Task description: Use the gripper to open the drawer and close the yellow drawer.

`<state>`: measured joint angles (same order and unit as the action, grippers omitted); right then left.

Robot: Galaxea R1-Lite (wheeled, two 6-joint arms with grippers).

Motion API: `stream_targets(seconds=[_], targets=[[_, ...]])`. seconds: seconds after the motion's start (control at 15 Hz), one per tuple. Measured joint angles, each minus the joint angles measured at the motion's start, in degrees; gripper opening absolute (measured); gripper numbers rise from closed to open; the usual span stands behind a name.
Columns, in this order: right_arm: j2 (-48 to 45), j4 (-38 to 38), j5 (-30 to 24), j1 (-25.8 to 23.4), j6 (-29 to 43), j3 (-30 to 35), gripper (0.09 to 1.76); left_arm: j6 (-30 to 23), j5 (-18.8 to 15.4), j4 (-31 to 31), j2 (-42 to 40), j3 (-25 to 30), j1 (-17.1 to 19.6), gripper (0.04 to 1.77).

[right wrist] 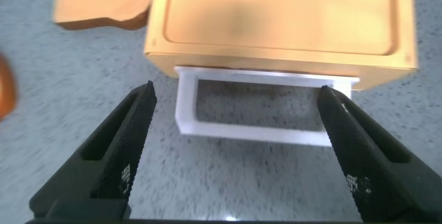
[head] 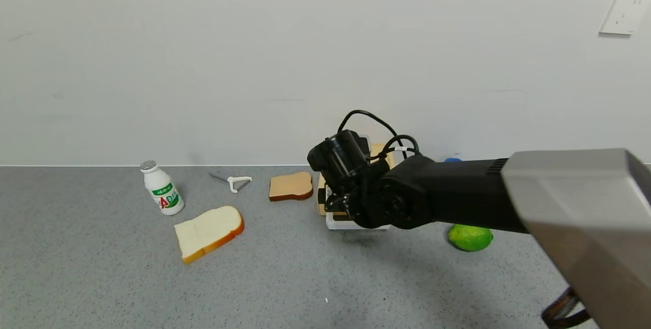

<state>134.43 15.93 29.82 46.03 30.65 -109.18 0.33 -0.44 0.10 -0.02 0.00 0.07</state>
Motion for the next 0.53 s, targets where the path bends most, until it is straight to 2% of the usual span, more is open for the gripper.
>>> stream_targets(seconds=[0.27,0.53], targets=[[-12.92,1.48,-6.14,-1.85,-4.36,8.57,1.71,0.02,0.00,-0.02,0.00,0.00,0.00,1.72],[-27.93,-0.15,-14.17,-6.46,-11.93,22.00,1.71,0.00,0.00,-0.02,0.00,0.00,0.00,1.72]])
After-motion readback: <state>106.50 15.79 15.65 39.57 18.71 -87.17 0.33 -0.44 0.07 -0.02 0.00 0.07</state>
